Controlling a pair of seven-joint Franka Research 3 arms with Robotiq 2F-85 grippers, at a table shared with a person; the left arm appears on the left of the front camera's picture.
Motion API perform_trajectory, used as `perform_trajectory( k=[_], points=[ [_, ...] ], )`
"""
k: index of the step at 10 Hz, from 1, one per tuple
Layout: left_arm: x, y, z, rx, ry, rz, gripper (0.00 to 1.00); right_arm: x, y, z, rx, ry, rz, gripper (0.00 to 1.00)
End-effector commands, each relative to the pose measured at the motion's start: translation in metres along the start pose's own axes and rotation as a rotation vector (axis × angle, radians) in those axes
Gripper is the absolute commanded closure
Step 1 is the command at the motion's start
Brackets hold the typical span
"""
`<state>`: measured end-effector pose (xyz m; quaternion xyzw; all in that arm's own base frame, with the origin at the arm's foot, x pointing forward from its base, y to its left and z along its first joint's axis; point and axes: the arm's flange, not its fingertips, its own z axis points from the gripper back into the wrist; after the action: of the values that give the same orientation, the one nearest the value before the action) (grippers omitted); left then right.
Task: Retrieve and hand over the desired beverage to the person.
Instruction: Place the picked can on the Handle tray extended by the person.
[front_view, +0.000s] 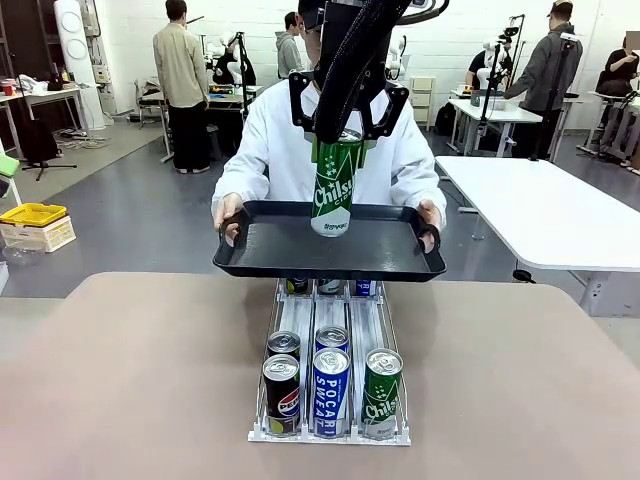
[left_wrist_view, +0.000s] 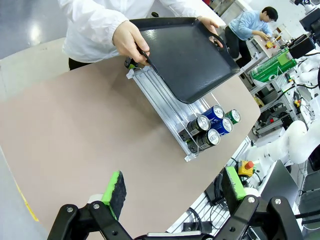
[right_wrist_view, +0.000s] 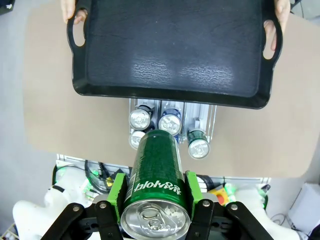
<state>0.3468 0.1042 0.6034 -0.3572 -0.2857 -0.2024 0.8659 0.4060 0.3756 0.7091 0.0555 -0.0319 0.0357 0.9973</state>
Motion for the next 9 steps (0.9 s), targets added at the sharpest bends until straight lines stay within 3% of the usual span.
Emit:
perform_trajectory(
  k=[1,3,4,5,9],
  points=[
    [0.000,0.001,0.000,-0.012,-0.011,-0.017,0.00,-0.005,-0.003,0.002,0.013,-0.001,-0.009,0.55],
    [0.000,0.001,0.000,-0.012,-0.011,-0.017,0.00,-0.005,-0.003,0.002,0.013,-0.001,-0.009,0.55],
    [0.000,0.001,0.000,-0.012,-0.011,-0.017,0.00,0.000,0.000,0.000,0.000,0.000,0.000,0.42],
    [0.000,0.001,0.000,-0.012,-0.011,-0.017,0.00,0.001,0.003,-0.004,-0.082,-0.025,0.040,0.42],
    [0.000,0.001,0.000,-0.012,-0.011,-0.017,0.00,0.058,-0.007,-0.016,-0.088,-0.097,0.020,0.42]
  ],
)
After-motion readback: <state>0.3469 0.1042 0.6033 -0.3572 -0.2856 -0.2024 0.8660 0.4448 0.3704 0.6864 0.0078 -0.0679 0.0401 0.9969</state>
